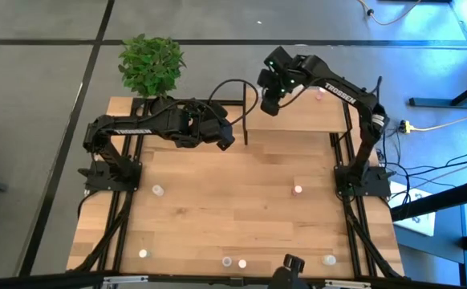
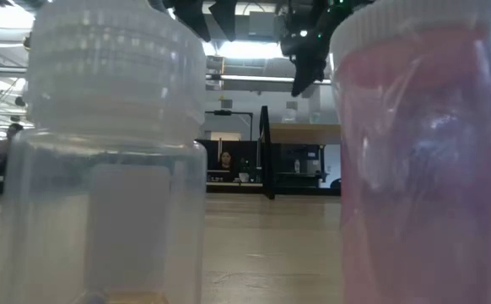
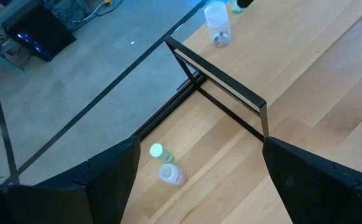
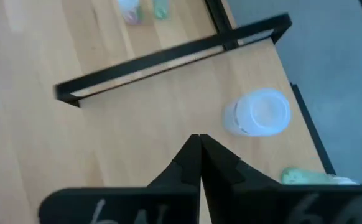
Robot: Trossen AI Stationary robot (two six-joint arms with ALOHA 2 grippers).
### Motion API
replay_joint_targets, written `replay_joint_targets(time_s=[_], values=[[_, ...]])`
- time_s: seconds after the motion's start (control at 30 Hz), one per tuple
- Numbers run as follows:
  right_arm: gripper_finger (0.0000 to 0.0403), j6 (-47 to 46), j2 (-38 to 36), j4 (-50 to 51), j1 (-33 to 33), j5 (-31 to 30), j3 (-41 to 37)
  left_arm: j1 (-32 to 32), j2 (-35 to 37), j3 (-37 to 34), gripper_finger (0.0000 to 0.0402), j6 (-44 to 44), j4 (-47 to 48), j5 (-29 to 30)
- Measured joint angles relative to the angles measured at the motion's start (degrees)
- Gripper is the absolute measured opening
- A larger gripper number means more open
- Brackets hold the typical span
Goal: Pick and place medicine bottles onto shelf by color
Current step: Put the middle transparent pill bottle on the shelf
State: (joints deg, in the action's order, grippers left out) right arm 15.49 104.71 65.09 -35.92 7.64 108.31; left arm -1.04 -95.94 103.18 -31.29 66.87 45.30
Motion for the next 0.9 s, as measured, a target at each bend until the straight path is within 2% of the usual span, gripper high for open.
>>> replay_joint_targets(time_s=[0.37,0.57,0.9], values=[[0.0004,-0.2,4.8,-0.2,-0.7,-0.5,0.0,0.0,0.0,0.0,0.0334,0.6,0.1,0.0],[0.0002,-0.2,6.0,-0.8,-0.8,-5.6,0.0,0.0,0.0,0.0,0.0334,1.4,0.1,0.0],[0.0002,0.0,6.9,-3.1,-1.0,-6.1,0.0,0.0,0.0,0.0,0.0334,1.4,0.0,0.0]])
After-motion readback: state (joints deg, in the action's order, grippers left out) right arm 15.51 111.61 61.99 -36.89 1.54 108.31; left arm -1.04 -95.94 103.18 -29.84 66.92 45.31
